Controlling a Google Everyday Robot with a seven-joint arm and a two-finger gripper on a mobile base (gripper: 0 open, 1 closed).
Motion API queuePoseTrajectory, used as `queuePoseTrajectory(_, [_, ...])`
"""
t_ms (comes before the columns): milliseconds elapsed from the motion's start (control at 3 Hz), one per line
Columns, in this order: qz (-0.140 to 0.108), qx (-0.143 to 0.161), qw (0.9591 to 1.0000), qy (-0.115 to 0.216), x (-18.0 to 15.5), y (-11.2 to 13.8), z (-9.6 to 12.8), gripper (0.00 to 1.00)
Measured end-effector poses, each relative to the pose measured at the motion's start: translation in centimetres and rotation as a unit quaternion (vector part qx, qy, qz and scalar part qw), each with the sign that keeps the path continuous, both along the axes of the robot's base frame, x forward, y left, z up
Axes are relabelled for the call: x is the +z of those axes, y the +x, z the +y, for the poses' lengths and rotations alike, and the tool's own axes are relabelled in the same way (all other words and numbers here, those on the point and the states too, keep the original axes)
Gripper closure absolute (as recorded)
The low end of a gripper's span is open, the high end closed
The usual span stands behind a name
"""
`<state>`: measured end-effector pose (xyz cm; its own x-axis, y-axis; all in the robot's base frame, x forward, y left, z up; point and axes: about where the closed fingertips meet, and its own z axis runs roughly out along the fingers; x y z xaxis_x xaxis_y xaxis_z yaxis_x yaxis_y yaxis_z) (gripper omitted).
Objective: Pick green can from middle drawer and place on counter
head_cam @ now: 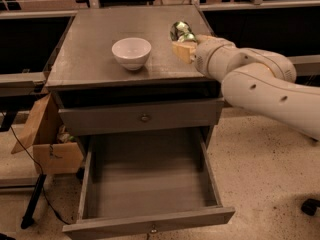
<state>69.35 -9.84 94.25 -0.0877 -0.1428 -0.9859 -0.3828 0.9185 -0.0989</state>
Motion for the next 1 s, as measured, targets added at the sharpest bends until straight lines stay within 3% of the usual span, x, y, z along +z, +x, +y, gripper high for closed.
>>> queuePoseTrajectory(333, [0.013, -0.014, 0.9997, 0.016, -2.2, 3.9, 0.9, 1.0])
queuePoseTrajectory(667, [0.04, -0.028, 0.9986, 0.022, -5.7, 7.2, 1.9, 0.84])
queuePoseTrajectory(1000, [0.058, -0.046, 0.9969, 0.025, -7.9, 8.9, 1.8, 0.62])
